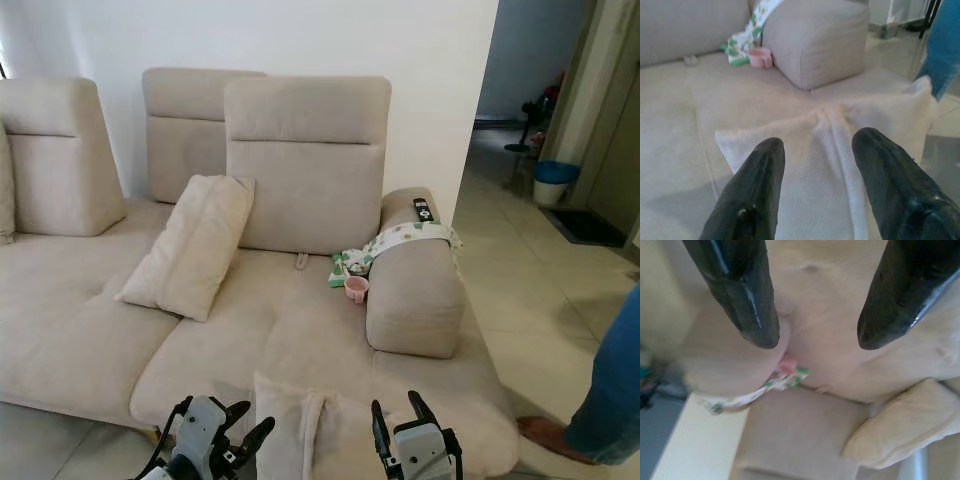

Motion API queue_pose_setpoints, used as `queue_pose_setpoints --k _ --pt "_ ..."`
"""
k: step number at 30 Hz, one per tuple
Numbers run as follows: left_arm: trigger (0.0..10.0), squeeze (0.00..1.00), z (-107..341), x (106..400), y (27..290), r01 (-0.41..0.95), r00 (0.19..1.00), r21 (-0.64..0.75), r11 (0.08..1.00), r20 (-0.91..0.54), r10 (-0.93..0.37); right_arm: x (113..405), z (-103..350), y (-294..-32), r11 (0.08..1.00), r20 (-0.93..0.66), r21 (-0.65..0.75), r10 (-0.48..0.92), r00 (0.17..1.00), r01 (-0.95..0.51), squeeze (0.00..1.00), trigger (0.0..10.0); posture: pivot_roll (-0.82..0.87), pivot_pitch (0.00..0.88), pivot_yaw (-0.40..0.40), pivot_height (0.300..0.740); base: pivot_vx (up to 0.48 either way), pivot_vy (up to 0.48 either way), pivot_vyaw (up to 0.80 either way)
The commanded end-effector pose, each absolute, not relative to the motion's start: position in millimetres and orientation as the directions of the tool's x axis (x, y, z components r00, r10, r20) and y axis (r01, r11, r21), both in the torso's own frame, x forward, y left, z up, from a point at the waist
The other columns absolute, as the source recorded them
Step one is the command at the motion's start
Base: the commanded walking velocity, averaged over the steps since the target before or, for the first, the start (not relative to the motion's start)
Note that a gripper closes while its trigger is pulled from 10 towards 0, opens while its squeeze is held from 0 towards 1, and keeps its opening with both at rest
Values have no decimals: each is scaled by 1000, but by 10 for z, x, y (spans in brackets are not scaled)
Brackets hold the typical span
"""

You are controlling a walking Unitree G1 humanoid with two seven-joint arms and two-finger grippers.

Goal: Move the pillow to the sofa from floor

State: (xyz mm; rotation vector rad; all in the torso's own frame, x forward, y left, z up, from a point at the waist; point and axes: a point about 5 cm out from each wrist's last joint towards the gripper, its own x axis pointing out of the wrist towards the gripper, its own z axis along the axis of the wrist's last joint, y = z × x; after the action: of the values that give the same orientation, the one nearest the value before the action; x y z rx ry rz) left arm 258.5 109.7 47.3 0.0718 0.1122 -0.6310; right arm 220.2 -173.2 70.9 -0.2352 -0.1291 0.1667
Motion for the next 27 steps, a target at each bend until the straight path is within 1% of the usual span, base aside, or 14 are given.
queue_pose_setpoints --k 1,4,6,7,10,12,13,15,19,21,22,24,27 --pt "10000 0 481 2609 1094 594 801 56 802 -128 -585 2241 712 -1702 954 84 -214 231 969 -209 0 10000 -16 0 40 555 0 0 0" --pt "10000 0 519 2632 1065 598 800 77 798 -115 -589 2262 744 -1684 927 39 -190 337 941 -324 0 10000 -26 0 44 555 0 0 0" --pt "10000 0 542 2635 1033 613 790 103 783 -113 -603 2255 757 -1703 891 -6 -208 411 912 -403 0 10000 -26 0 44 555 0 0 0" --pt "10000 0 542 2635 1033 613 790 103 783 -113 -603 2255 757 -1703 891 -6 -208 411 912 -403 0 10000 -26 0 44 555 0 0 0" --pt "10000 0 545 2623 1029 620 785 141 772 -123 -608 2219 820 -1765 821 -82 -204 528 845 -533 0 10000 -34 0 44 555 0 0 0" --pt "10000 0 548 2618 1039 620 785 152 770 -127 -607 2155 846 -1802 762 -144 -190 603 785 -620 0 10000 -34 0 40 555 0 0 0" --pt "10000 0 548 2618 1039 620 785 152 770 -127 -607 2155 846 -1802 762 -144 -190 603 785 -620 0 10000 -34 0 40 555 0 0 0" --pt "10000 0 554 2611 1041 622 783 157 767 -126 -609 2095 851 -1836 719 -198 -164 647 736 -676 0 10000 -33 0 39 555 0 0 0" --pt "10000 0 557 2609 1041 622 783 157 767 -125 -610 2078 853 -1848 708 -215 -151 657 722 -690 0 10000 -33 0 39 555 0 0 0" --pt "10000 0 589 2604 1041 624 782 164 764 -119 -612 1942 901 -1915 670 -273 -79 698 662 -738 0 10000 -27 0 36 555 0 0 0" --pt "10000 0 589 2604 1041 624 782 164 764 -119 -612 1942 901 -1915 670 -273 -79 698 662 -738 0 10000 -27 0 36 555 0 0 0" --pt "10000 0 609 2588 1052 625 781 172 762 -116 -614 1820 950 -1967 641 -321 -31 721 615 -767 0 10000 -30 0 40 555 0 0 0" --pt "10000 0 619 2576 1057 628 778 178 758 -117 -617 1782 994 -2020 627 -356 -47 717 600 -778 0 10000 -33 8 43 555 0 0 0"
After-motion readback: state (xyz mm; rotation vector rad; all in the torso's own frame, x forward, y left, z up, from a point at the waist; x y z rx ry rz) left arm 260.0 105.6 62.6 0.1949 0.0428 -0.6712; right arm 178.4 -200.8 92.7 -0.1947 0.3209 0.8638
